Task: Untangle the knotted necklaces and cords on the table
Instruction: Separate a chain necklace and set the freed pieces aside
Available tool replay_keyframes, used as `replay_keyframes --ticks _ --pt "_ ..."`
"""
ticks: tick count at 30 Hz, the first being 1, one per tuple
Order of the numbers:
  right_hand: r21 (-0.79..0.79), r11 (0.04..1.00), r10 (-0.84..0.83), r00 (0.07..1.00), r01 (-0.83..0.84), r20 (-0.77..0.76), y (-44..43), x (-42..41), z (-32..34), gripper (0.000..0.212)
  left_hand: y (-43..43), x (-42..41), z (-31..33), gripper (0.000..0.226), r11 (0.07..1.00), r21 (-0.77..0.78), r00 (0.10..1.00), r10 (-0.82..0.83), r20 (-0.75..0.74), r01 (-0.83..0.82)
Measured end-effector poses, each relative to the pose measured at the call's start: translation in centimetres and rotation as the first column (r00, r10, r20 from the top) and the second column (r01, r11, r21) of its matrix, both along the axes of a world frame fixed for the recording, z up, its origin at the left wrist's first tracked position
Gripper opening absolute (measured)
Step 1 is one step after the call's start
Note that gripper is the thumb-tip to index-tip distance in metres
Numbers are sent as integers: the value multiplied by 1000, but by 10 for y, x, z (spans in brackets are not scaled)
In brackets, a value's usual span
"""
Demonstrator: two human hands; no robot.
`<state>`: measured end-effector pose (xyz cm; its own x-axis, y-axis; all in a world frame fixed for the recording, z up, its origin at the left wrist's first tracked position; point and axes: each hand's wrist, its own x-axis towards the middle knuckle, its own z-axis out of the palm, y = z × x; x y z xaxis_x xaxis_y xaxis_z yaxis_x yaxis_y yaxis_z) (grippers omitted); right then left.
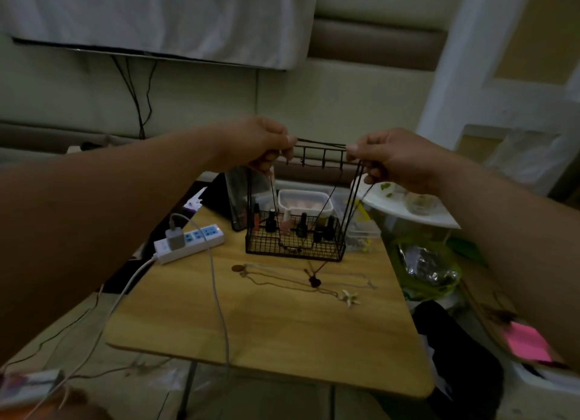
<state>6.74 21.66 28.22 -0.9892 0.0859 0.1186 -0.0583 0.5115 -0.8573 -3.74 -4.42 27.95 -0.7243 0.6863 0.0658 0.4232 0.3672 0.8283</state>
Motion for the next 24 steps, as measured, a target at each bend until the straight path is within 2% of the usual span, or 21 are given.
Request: replay_keyframes --ticks 4,8,12,16,20,22,24 --pt "-3 999 -45 999 45 -26 13 -17 0 31 -3 -21 -3 27 993 48 993 113 -44 -111" --pt "65 992 -103 994 106 -47 27 -36 -4 23 -2 -38 -5 26 985 20 977 173 -123 -172" --pt "150 973 -160 980 177 -119 34 -55 -13 17 5 -50 -8 23 967 -23 932 237 -274 -253" --pt "244 926 -225 941 287 -253 31 -70 -33 12 7 -64 -24 20 934 -104 848 258 -463 -341" --pt "414 799 -254 869 436 -424 26 -77 -66 14 7 -70 -53 21 905 -121 708 230 -668 -408" --pt "494 723 -257 851 483 -458 24 -77 -82 18 6 -74 -63 26 877 -111 620 237 -748 -468" --pt "532 688 -249 848 495 -468 25 -80 -97 20 6 -77 -72 29 854 -110 580 244 -777 -508"
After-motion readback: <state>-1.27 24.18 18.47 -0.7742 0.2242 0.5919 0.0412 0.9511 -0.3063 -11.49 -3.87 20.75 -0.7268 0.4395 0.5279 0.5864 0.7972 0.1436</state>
